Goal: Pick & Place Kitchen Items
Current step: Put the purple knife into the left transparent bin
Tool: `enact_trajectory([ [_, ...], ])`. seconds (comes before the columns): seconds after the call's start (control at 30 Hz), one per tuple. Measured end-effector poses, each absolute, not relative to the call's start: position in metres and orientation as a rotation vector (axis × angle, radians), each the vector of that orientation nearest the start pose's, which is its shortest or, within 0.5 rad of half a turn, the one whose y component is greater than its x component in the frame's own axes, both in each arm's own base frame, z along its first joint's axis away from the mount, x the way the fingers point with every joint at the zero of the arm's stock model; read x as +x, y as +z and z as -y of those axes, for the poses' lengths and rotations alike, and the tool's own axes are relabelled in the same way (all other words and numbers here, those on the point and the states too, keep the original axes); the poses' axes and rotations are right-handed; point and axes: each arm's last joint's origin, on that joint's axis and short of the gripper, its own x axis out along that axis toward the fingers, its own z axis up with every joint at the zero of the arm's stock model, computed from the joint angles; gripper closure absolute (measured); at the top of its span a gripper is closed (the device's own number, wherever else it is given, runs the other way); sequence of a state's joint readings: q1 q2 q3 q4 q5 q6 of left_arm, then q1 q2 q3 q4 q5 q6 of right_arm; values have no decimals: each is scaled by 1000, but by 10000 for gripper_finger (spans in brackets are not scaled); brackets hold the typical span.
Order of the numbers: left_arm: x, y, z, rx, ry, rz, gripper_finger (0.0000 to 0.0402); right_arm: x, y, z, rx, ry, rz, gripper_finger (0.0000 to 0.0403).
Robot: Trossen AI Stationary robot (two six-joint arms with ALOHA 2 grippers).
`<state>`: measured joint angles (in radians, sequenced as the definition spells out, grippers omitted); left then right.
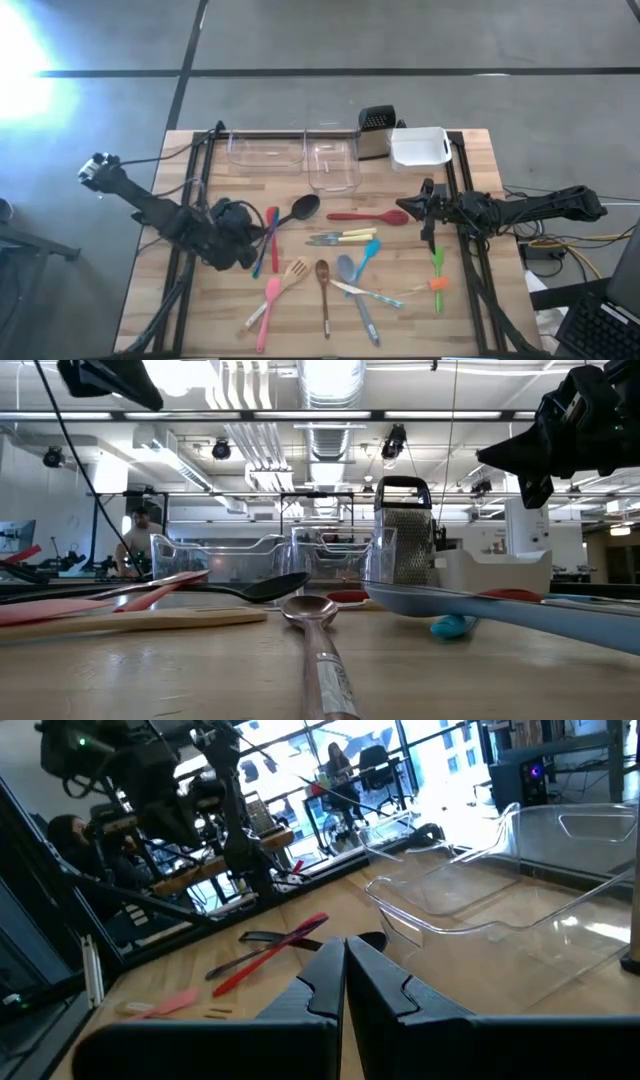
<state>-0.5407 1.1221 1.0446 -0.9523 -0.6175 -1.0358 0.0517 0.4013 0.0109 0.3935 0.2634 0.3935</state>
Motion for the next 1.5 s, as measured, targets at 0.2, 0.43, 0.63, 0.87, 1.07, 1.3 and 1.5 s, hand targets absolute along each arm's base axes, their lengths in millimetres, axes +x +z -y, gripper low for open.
enact_trajectory([
  [0.2, 188, 286, 96, -451, 529, -845, 318, 122, 169, 1, 392, -208, 44, 394],
  [0.43, 193, 281, 98, -449, 536, -868, 235, 122, 169, 1, 392, -209, 44, 394],
  [0.63, 194, 280, 98, -459, 539, -865, 217, 122, 169, 1, 392, -209, 44, 394],
  [0.87, 196, 282, 99, -461, 503, -860, 223, 122, 169, 1, 392, -209, 44, 394],
  [1.07, 196, 261, 91, -621, 510, -1014, 223, 122, 169, 1, 392, -209, 43, 394],
  [1.3, 204, 246, 79, -721, 541, -1014, 223, 122, 169, 1, 391, -209, 40, 394],
  [1.5, 217, 233, 75, -701, 544, -1053, 225, 122, 165, 1, 385, -216, 4, 394],
])
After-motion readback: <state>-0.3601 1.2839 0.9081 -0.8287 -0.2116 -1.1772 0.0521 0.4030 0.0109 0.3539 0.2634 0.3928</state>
